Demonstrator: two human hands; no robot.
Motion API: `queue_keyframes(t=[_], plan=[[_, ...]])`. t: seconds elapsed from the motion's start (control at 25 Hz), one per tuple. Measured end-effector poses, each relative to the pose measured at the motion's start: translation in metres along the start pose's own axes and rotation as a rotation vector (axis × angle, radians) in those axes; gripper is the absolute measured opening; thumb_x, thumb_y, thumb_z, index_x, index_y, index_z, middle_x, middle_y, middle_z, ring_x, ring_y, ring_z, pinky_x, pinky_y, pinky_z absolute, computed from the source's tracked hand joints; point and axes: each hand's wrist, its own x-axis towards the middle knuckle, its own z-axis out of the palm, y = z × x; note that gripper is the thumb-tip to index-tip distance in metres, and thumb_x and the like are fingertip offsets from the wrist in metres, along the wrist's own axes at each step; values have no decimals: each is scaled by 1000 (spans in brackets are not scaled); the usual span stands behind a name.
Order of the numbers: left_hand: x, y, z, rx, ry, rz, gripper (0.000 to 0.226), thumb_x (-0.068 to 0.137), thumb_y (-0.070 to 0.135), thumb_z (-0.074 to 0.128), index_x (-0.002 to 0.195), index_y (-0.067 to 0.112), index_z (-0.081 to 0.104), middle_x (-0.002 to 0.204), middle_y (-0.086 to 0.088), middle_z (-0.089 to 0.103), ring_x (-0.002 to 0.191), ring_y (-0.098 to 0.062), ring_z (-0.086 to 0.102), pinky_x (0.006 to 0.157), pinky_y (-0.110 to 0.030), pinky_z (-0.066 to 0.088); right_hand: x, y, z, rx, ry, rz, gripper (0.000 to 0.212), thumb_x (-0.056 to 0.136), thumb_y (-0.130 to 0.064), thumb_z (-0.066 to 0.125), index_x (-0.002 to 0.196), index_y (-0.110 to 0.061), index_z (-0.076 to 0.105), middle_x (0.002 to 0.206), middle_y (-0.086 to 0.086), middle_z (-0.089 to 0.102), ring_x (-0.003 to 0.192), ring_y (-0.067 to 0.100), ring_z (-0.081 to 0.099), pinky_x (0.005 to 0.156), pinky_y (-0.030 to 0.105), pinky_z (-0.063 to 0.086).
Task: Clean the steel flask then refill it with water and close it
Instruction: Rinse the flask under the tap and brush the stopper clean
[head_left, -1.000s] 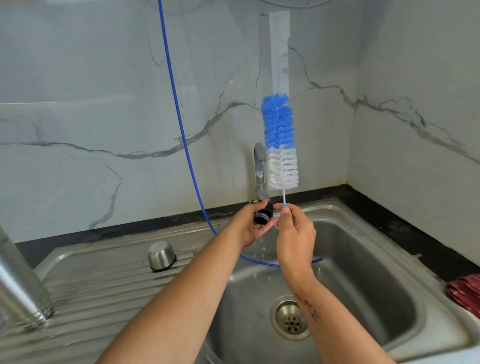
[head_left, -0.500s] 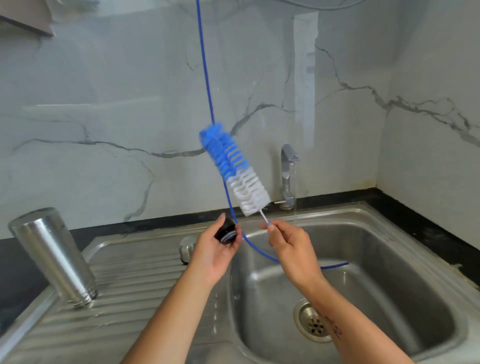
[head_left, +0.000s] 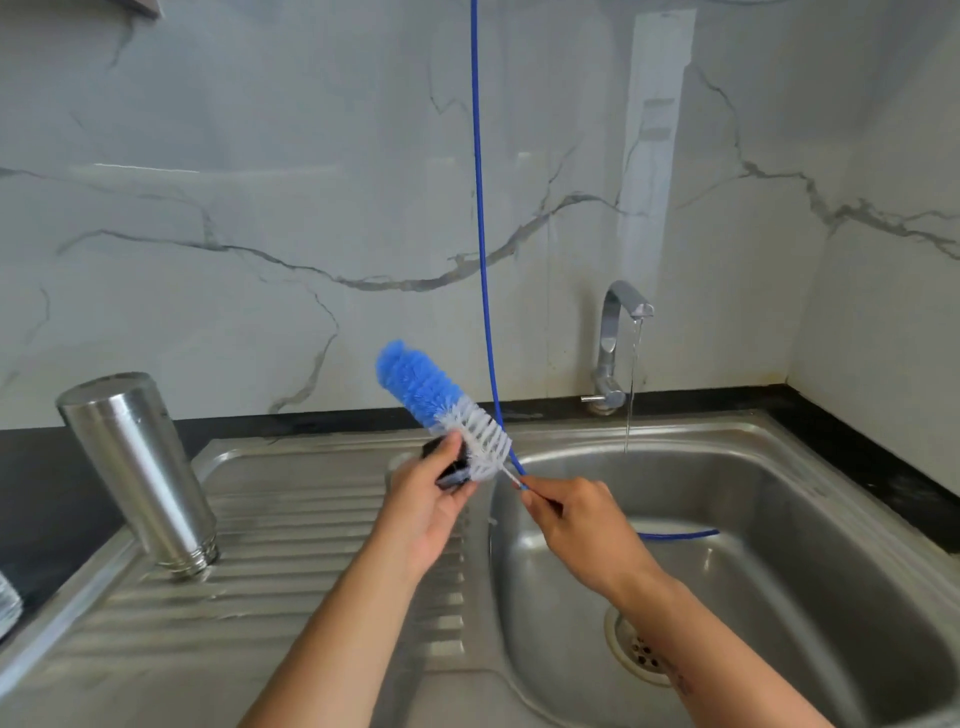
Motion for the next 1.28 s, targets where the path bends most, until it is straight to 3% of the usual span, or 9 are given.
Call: queue_keyframes(t=[0.12,0.28,0.36,0.48,0.56,0.76,0.88,1.04,1.28], plan=[[7,20,-11,-203,41,72,16,101,17,57,108,9,68,103,-9,75,86,-18,75,82,-33,63,-3,9,-8,34,-113,-21,20,104,-21,59,103,-11,76,58,-4,34,56,14,28,53,22,30],[-6,-9,7,-62,-54,-40,16,100,13,57,108,4,68,102,-14,74,87,-21,74,80,-33,62,5,0,-5,32,11,-30,19,103,-18,60,105,-16,79,54,-6,32,55,12,27,52,22,30],[-3,-3,7,-142,-26,5,17,101,14,56,107,5,69,103,-12,76,87,-20,76,82,-35,63,4,7,-12,60,-25,0,20,103,-20,60,110,-21,79,55,-9,33,55,10,27,52,20,29],[1,14,-5,-261,-24,90,23,100,19,55,115,8,68,113,-10,75,98,-21,74,89,-38,61,-3,11,-13,85,-123,0,20,104,-21,59,107,-14,77,56,-9,32,55,9,28,54,23,29],[-1,4,-2,-185,-45,52,30,99,24,58,122,8,67,119,-13,74,106,-24,73,93,-39,58,0,2,-6,78,-44,-40,20,104,-20,58,101,-11,76,56,-8,31,56,10,27,53,23,28],[4,13,-6,-245,41,13,18,101,21,58,107,6,66,107,-18,71,103,-29,70,87,-38,62,2,11,-15,143,56,41,23,104,-25,59,86,-19,72,62,-8,34,62,8,28,56,27,28],[8,17,-13,-320,30,27,25,100,21,59,114,1,64,112,-18,73,108,-29,70,91,-42,60,-2,17,-21,59,-3,45,24,104,-24,59,93,-9,74,58,-9,30,59,9,26,54,26,27],[-2,-2,0,-57,-33,24,40,83,21,70,120,5,67,118,-13,75,103,-21,74,84,-34,62,1,5,-6,-15,-7,-23,21,104,-20,58,99,-7,74,55,-5,34,58,13,26,53,24,28],[10,24,-16,-240,7,82,32,84,21,66,114,10,68,120,-10,72,112,-24,67,98,-42,56,3,8,-6,-28,-150,-30,23,104,-23,58,96,-6,72,60,-6,34,60,12,27,56,24,31]])
